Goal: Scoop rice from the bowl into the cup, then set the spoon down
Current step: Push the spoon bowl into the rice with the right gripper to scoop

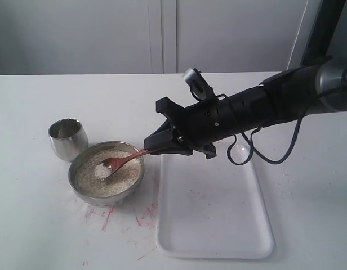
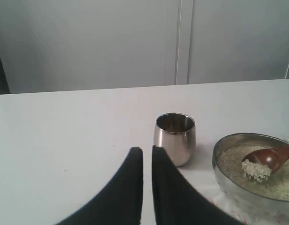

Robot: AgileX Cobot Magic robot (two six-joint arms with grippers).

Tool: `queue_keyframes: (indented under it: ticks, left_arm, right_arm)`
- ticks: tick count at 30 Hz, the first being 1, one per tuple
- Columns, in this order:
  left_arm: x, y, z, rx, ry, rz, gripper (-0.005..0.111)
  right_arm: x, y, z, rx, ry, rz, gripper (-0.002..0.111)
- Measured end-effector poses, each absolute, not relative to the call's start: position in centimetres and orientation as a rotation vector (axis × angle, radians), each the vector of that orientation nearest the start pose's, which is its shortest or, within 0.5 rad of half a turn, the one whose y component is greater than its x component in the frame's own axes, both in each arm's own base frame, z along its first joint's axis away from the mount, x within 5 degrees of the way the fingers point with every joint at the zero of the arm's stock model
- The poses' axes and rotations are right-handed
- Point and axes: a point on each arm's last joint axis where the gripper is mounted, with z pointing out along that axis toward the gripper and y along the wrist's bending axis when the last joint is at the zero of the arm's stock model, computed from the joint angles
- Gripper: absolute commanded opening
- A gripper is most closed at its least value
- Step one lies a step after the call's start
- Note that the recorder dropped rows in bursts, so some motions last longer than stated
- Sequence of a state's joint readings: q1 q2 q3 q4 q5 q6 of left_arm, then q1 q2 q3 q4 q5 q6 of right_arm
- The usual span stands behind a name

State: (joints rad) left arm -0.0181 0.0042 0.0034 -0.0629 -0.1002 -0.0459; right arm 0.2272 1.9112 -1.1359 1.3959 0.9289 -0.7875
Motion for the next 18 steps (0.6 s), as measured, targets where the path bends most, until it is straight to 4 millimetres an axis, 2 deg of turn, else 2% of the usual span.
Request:
queue_keyframes:
  ticks: [18]
  left_arm:
    - [5.55, -0.04, 22.08, -0.068, 1.39, -0.101, 0.014]
  right_arm:
    - [34.51, 15.44, 19.05, -0.092, 2.515, 1.454, 0.0]
